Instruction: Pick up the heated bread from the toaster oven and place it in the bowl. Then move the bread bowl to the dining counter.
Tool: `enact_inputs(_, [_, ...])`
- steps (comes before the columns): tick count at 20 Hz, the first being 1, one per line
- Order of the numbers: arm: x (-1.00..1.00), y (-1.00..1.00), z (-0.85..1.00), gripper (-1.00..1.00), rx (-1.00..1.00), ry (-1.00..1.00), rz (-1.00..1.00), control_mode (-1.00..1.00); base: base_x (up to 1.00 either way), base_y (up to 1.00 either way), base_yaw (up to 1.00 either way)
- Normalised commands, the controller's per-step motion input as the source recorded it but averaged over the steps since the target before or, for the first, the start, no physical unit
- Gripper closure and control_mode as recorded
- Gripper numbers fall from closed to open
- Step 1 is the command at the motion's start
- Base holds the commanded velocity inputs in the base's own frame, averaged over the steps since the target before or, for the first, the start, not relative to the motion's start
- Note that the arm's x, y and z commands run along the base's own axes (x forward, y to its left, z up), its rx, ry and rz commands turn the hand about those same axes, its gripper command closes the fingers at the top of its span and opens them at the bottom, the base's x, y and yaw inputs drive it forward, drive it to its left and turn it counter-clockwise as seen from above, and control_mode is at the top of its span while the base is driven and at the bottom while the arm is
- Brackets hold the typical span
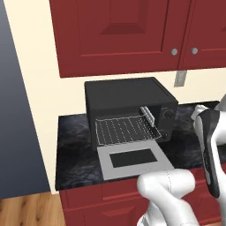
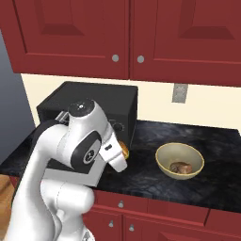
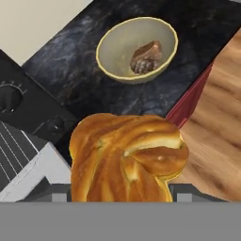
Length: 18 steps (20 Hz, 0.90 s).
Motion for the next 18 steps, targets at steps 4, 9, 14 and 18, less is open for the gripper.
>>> enact_inputs(4, [0.44, -1.00, -0.30, 1.00, 0.07, 0.00, -0.05, -1.00, 0.00, 0.00, 0.00])
enact_inputs(9, [0.80, -1.00, -0.29, 1.00, 0.04, 0.00, 0.00, -1.00, 0.00, 0.00, 0.00])
enact_inputs(14, [0.89, -0.88, -0.31, 1.00, 0.00, 0.03, -0.05, -1.00, 0.00, 0.00, 0.00])
enact_inputs(18, [0.31, -0.31, -0.21, 1.00, 0.00, 0.13, -0.04, -1.00, 0.00, 0.00, 0.00])
